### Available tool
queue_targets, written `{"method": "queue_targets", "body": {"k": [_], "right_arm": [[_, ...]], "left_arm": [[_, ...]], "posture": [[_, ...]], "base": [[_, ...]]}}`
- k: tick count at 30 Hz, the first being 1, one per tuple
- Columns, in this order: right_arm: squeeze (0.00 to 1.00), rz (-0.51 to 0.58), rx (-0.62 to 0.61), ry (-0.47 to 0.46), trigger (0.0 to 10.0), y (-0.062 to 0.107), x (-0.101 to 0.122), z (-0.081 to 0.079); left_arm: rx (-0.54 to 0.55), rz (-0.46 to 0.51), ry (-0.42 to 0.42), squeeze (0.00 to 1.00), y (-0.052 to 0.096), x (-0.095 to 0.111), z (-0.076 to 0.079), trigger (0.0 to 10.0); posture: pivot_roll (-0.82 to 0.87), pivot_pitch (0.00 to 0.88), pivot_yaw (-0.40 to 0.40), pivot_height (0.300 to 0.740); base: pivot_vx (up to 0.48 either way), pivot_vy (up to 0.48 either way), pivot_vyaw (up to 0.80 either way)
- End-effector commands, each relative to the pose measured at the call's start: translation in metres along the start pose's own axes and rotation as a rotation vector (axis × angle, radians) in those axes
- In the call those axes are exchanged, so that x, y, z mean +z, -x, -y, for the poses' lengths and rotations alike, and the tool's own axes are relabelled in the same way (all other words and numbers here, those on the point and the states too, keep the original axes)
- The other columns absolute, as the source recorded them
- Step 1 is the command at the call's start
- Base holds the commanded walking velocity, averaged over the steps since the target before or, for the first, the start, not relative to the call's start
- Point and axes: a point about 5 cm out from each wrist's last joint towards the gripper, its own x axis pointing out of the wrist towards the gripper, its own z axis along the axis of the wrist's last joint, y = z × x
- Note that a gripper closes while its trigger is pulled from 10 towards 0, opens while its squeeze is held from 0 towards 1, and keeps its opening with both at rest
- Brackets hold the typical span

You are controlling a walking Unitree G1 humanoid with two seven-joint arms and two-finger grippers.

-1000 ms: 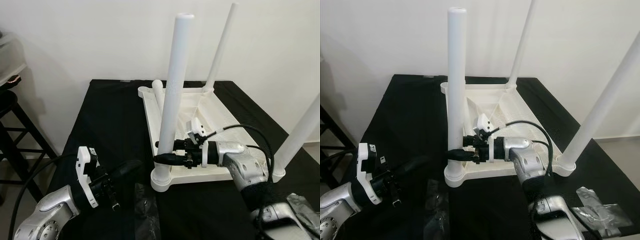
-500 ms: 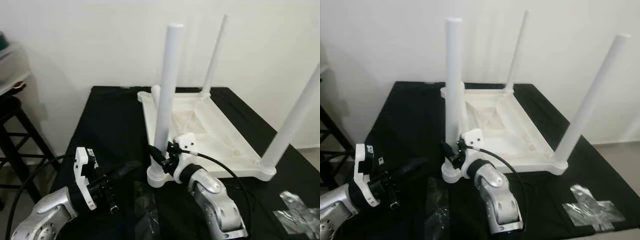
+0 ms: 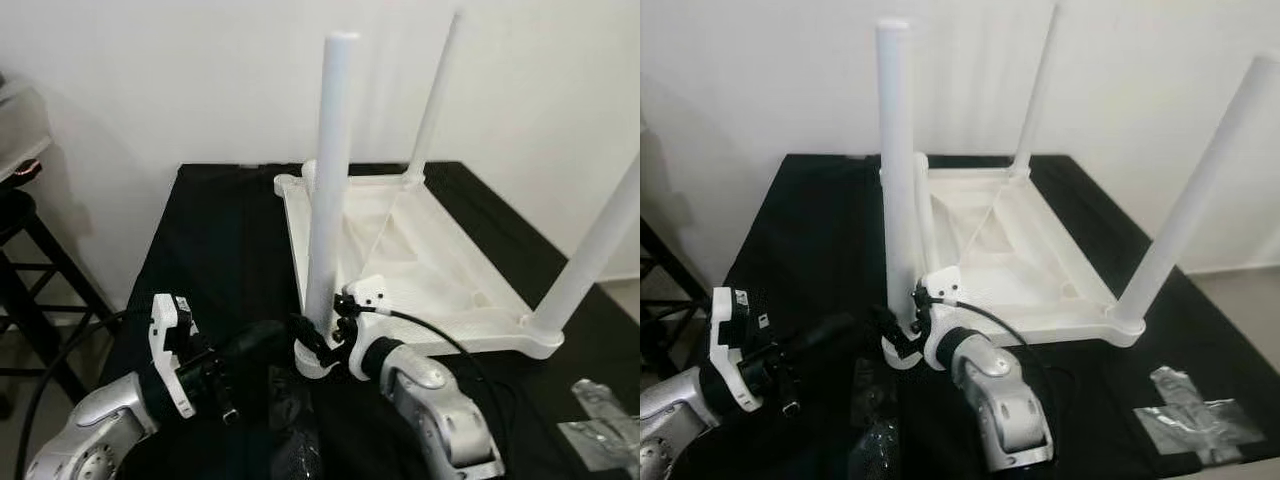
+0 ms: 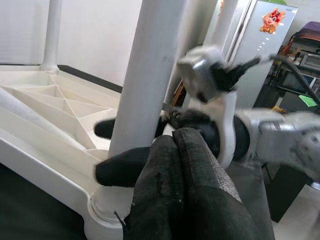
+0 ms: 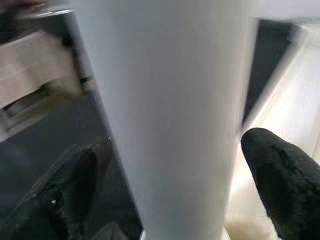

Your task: Building children table

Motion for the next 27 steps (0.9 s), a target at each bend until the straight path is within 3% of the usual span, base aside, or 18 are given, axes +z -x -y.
{"method": "queue_targets", "body": {"k": [1,2,3,6,15,16,17,19,20,27], "right_arm": [[0.51,0.015,0.130,0.038,10.0,0.000,0.003,-0.004],[0.00,0.008,0.212,0.090,10.0,0.003,0.006,-0.002],[0.00,0.008,0.212,0.090,10.0,0.003,0.006,-0.002],[0.00,-0.028,0.395,0.200,10.0,0.007,0.016,0.015],[0.00,-0.037,0.478,0.240,10.0,0.003,0.042,0.050],[0.00,-0.046,0.448,0.232,7.7,0.001,0.042,0.062],[0.00,-0.047,0.442,0.225,4.0,0.001,0.041,0.065],[0.00,-0.044,0.456,0.214,4.0,0.001,0.041,0.068],[0.00,-0.039,0.475,0.199,0.0,0.002,0.040,0.070],[0.00,-0.045,0.548,0.173,0.0,0.003,0.038,0.073]], "left_arm": [[0.000,-0.006,0.002,0.00,-0.001,0.000,0.000,10.0],[0.000,-0.006,0.001,0.00,-0.001,0.000,0.000,10.0],[0.000,-0.006,0.001,0.00,-0.001,0.000,0.000,10.0],[0.002,-0.009,0.001,0.00,-0.001,-0.001,0.000,10.0],[0.005,-0.015,0.003,0.00,0.000,-0.003,0.001,10.0],[0.005,-0.016,0.004,0.00,0.000,-0.003,0.001,10.0],[0.005,-0.016,0.004,0.00,0.000,-0.003,0.001,10.0],[0.005,-0.017,0.004,0.00,0.000,-0.003,0.001,10.0],[0.005,-0.017,0.005,0.00,0.000,-0.003,0.001,10.0],[0.005,-0.020,0.007,0.00,0.000,-0.004,0.001,10.0]], "posture": [[0.09,0.000,-0.075,0.740],[0.09,0.000,-0.075,0.740],[0.09,0.000,-0.075,0.740],[0.11,0.000,-0.081,0.740],[0.13,0.000,-0.081,0.740],[0.13,0.000,-0.081,0.740],[0.14,0.000,-0.081,0.740],[0.14,0.000,-0.081,0.740],[0.14,0.000,-0.080,0.740],[0.14,0.000,-0.077,0.740]], "base": [[0.000,0.000,0.00],[0.000,0.000,0.00],[0.000,0.000,0.00],[0.000,0.000,0.00],[0.000,0.000,0.00],[0.000,0.000,0.00],[0.000,0.000,0.00],[0.000,0.000,0.00],[0.000,0.000,0.00],[0.000,0.000,0.00]]}}
